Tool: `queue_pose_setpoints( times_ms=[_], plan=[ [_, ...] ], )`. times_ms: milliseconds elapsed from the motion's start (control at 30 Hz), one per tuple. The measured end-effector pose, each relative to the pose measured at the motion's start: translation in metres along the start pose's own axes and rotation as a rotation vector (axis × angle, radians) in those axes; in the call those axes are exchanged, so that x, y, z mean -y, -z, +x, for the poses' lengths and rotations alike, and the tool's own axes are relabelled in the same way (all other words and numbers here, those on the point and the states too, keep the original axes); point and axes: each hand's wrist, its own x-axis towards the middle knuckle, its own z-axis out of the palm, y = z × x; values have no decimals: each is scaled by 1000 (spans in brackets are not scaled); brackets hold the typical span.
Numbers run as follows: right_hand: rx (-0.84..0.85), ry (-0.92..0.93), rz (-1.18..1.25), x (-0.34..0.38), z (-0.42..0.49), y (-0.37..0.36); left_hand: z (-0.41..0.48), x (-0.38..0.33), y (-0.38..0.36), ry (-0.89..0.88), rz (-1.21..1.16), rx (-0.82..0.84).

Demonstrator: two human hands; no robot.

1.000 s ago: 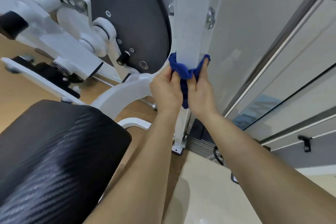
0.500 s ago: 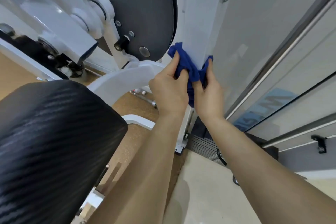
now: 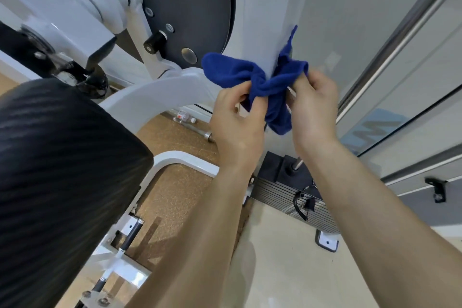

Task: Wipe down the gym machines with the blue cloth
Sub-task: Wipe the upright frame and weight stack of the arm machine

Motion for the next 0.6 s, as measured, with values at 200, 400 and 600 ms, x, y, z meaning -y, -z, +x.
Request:
queue_pose_setpoints(
  times_ms=[200, 400, 600],
  plan=[
    [156, -346, 190, -20, -31, 9, 7, 5, 16, -34, -75, 188],
    [10, -197, 218, -6, -32, 5, 6, -7, 6, -27, 31, 52],
    [-30, 79, -2, -2, -41, 6, 9, 7, 13, -253, 404, -4]
  ],
)
